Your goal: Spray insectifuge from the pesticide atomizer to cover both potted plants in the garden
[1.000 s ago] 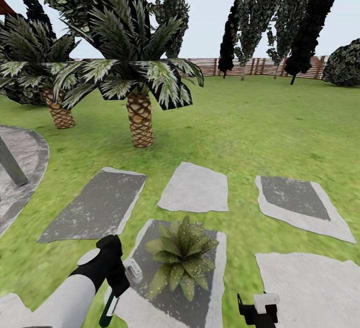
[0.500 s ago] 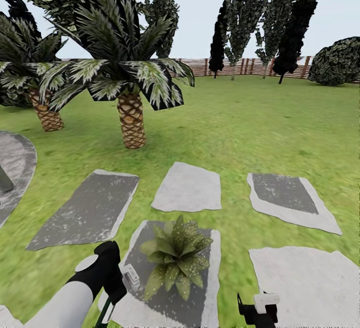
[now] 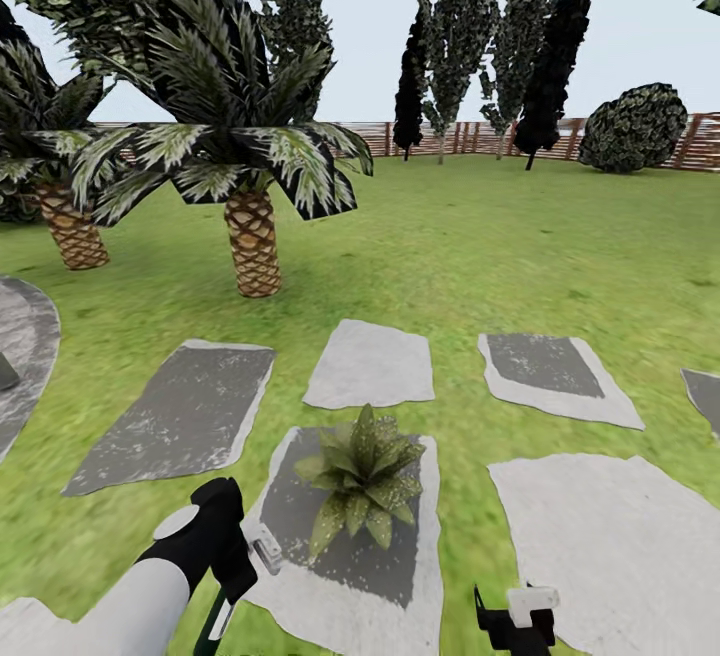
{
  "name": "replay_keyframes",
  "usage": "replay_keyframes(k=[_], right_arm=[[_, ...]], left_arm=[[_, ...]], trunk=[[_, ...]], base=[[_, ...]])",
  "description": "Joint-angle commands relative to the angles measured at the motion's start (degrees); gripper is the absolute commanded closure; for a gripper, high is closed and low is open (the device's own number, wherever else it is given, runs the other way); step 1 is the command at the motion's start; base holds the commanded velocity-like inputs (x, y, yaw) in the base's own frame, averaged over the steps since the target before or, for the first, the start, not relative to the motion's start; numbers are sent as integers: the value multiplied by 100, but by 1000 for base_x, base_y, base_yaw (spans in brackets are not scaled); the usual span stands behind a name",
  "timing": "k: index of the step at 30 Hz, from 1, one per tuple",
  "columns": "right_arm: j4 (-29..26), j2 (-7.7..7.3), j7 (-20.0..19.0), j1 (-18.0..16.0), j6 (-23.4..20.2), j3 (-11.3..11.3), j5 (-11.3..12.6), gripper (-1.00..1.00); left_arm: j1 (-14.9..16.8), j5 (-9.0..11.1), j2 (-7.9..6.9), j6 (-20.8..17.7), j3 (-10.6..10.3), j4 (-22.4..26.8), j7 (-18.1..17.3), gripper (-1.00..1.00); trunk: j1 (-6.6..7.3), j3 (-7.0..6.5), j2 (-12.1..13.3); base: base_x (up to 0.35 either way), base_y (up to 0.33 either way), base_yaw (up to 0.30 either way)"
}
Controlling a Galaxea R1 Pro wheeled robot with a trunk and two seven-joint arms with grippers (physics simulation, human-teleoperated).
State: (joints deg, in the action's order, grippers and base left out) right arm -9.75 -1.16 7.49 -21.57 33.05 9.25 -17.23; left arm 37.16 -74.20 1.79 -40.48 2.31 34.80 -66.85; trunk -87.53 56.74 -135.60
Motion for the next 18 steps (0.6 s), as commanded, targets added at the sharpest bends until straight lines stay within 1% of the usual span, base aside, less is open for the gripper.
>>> replay_keyframes(k=[1, 10, 11, 13, 15, 16, 18], right_arm=[[8, 1, 33, -7, 17, 24, -61, -100], [8, 1, 33, -9, 17, 24, -66, -100], [8, 1, 33, -7, 17, 24, -64, -100], [8, -1, 33, -6, 17, 24, -63, -100], [8, -2, 33, -6, 17, 24, -65, -100], [8, -2, 33, -6, 17, 24, -67, -100], [8, -4, 33, -7, 12, 24, -65, -100]], left_arm=[[1, -34, 5, -47, 24, 9, -39, 100], [47, -27, 23, -47, 24, 9, -96, 100], [69, -27, 51, -47, 18, 9, -108, 100], [228, -40, 112, -46, -3, 9, -135, 100], [491, -73, 130, -33, -25, 2, -242, 100], [573, -84, 135, -25, -29, 1, -296, 100], [840, -118, 143, -3, -43, 2, -536, 100]], trunk=[[3, 5, -2], [3, 5, -2], [3, 5, -2], [3, 5, -2], [3, 5, -2], [3, 5, -2], [3, 5, -2]], base=[[-128, 277, -282], [-18, 298, -282], [0, 302, -282], [0, 302, -282], [0, 302, -282], [0, 302, -282], [0, 302, -282]])
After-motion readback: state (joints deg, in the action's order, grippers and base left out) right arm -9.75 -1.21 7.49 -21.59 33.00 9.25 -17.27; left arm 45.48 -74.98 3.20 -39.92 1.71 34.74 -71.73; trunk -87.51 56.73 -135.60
